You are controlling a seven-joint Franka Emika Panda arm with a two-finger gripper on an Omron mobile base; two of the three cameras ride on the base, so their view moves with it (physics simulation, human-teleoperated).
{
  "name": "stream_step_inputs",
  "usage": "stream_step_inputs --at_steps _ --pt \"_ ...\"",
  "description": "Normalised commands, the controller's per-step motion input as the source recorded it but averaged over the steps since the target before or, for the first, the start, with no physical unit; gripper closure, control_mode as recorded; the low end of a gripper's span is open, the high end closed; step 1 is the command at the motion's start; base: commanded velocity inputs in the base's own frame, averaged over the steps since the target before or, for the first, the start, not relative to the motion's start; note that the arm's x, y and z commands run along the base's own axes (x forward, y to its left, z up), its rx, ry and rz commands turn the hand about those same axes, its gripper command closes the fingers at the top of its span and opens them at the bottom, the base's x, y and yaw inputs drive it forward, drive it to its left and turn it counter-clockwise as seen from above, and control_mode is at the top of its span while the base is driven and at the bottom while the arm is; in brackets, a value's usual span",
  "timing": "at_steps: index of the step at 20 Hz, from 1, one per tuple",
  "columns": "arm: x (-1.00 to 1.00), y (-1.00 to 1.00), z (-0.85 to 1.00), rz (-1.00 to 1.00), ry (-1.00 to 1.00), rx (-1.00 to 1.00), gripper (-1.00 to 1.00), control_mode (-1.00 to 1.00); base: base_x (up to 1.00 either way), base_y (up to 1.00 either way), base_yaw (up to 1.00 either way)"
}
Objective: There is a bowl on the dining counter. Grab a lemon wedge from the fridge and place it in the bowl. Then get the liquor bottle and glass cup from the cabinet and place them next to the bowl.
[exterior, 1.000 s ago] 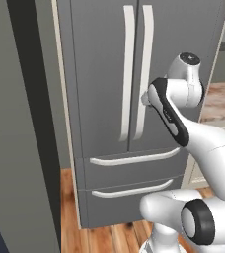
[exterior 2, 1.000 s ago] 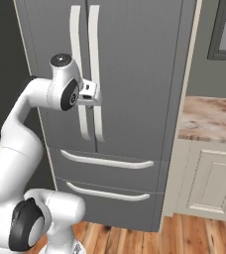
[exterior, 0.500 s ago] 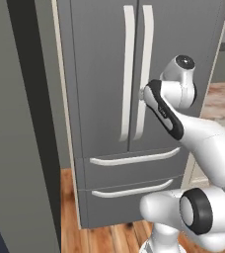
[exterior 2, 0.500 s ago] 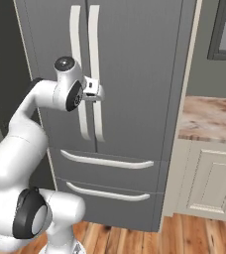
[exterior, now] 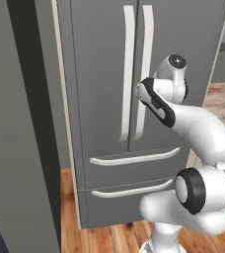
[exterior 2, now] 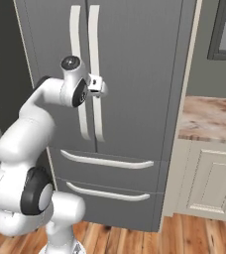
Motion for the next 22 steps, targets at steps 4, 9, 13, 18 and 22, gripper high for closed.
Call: stream_step_inputs --at_steps 4,9,13,18,22 --pt "0.44 0.00 0.00 0.00 -0.01 0.00 -1.00 -1.00 0.00 0.00 0.00" --pt "0.35 0.00 0.00 0.00 -0.04 0.00 -1.00 -1.00 0.00 0.00 0.00" --pt "0.34 0.00 0.00 0.00 -0.03 0.00 -1.00 -1.00 0.00 0.00 0.00" --pt "0.35 0.00 0.00 0.00 -0.05 0.00 -1.00 -1.00 0.00 0.00 0.00" --pt "0.37 0.00 0.00 0.00 -0.04 0.00 -1.00 -1.00 0.00 0.00 0.00"
